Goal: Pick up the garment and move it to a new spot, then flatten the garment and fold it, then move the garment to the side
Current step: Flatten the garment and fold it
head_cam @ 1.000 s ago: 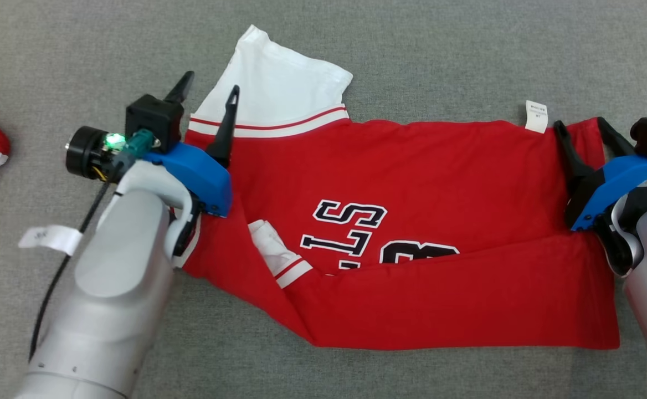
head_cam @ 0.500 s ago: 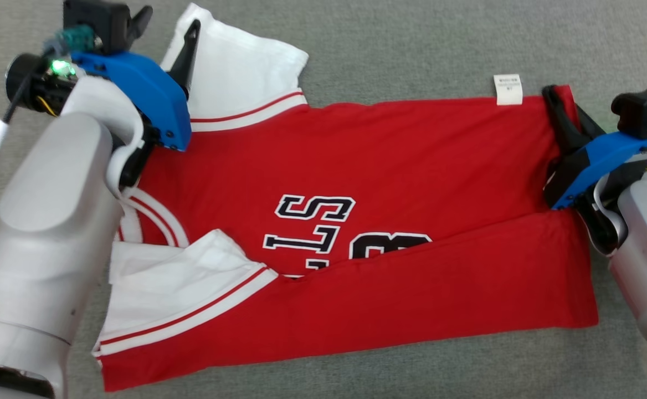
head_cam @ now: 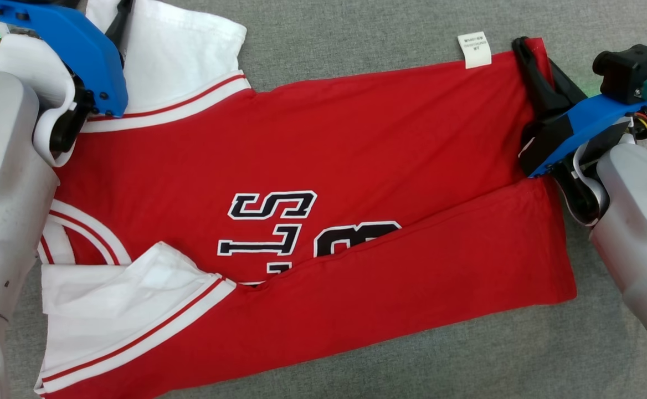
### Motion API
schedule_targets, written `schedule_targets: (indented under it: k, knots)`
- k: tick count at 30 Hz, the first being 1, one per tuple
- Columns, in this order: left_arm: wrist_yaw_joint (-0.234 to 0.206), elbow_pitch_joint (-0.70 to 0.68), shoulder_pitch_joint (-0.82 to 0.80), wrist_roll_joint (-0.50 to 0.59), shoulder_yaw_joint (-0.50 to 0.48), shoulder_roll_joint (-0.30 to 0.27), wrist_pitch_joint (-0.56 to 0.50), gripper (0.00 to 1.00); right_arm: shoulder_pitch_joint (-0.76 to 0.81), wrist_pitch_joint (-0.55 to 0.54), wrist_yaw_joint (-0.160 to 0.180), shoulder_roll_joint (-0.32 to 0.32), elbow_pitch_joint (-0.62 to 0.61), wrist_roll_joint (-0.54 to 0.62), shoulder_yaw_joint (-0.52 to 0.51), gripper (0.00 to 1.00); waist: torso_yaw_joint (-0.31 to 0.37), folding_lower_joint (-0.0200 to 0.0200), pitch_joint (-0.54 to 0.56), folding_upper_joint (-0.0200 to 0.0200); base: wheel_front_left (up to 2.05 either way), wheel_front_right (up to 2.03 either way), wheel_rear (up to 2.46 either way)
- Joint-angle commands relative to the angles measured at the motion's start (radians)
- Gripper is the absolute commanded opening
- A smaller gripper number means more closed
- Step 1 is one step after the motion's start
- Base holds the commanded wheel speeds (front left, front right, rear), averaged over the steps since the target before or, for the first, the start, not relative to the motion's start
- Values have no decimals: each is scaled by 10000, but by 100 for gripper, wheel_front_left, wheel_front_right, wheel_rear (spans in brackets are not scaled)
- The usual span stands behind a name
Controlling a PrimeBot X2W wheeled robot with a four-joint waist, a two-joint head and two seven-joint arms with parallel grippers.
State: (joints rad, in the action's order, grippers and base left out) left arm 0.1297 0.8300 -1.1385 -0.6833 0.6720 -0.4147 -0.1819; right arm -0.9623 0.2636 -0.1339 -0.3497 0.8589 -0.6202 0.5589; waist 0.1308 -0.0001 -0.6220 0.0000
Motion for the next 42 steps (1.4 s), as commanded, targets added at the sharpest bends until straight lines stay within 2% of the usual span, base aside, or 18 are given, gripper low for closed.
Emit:
schedule_targets:
  k: [1,2,6,10,15,22,26,32,42]
  knots:
    - [8,115,-44,-68,125,3,35,81,302,-119,58,17,364,-116,182,0,2,1,-24,0,0,0,0]
    - [8,141,-57,-57,228,-1,50,0,293,-101,58,4,352,-150,224,0,5,1,-39,0,0,0,0]
    - [8,103,-56,-216,557,-33,331,0,253,-71,59,-45,365,-334,271,0,-79,1,22,0,0,0,0]
    - [8,-216,-220,-230,839,-105,1181,0,199,-24,54,-193,190,-215,-156,0,-308,1,221,0,0,0,0]
    - [7,-578,-298,-338,1113,-10,2315,0,572,3,42,-436,-452,408,-1466,0,-771,1,629,0,0,0,0]
    - [7,-1110,396,-691,1448,53,3750,0,1919,3,34,-300,-1658,1957,-3303,0,-1378,1,1586,0,0,0,0]
    - [7,-1472,1362,-895,1600,112,4224,0,2983,5,34,-164,-2065,2491,-3874,0,-1642,1,2363,0,0,0,0]
    - [7,-2018,2979,-1096,1422,163,4459,0,4317,4,34,7,-2472,2763,-4184,0,-1859,1,3274,0,0,0,0]
    - [7,-3401,6933,-762,182,931,4477,0,6359,5,34,455,-2404,2898,-4594,0,-2081,1,4453,0,0,0,0]
